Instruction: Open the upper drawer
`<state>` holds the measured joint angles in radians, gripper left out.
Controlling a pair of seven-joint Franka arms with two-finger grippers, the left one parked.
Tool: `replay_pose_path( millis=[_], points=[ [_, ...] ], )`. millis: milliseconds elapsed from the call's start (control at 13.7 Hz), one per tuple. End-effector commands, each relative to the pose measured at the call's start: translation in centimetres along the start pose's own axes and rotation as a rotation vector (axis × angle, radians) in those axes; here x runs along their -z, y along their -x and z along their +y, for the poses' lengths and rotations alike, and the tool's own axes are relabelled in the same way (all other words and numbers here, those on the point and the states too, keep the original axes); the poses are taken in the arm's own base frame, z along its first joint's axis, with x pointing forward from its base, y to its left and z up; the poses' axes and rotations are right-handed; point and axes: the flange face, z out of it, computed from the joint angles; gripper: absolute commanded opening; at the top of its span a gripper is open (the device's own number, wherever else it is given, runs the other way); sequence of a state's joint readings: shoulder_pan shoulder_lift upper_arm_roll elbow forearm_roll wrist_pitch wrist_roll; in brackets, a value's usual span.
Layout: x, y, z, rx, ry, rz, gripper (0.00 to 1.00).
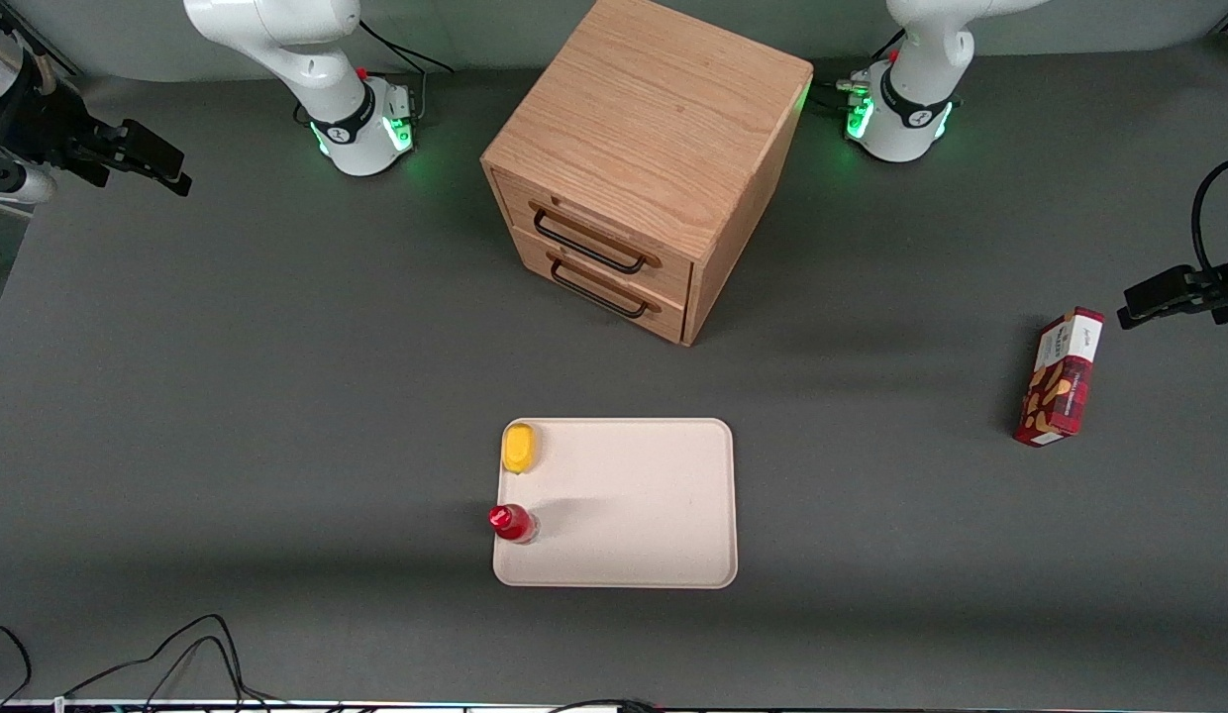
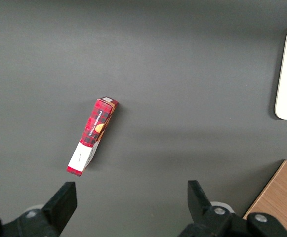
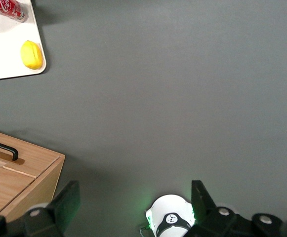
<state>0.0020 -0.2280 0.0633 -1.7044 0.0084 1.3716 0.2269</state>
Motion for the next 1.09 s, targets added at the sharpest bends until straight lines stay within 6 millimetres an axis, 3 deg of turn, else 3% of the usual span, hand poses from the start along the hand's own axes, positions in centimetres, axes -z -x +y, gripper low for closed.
replay_pose_path(
  millis=[0, 292, 438, 510, 729, 875, 1021],
  points=[
    [0.6, 0.0, -0.3, -0.010, 0.015, -0.002, 1.00],
    [2.1, -0.8, -1.2, 0.006, 0.006, 0.027, 1.00],
    [3.2, -0.5, -2.9, 0.168, -0.005, 0.043, 1.00],
    [3.5, -0.1, -4.8, 0.265, -0.014, 0.048, 1.00],
    [1.8, 0.2, -10.4, 0.391, -0.112, -0.015, 1.00],
    [0.2, -0.4, -16.8, 0.523, -0.135, -0.056, 1.00],
    [-2.6, -0.6, -21.6, 0.693, -0.210, -0.126, 1.00]
  ],
)
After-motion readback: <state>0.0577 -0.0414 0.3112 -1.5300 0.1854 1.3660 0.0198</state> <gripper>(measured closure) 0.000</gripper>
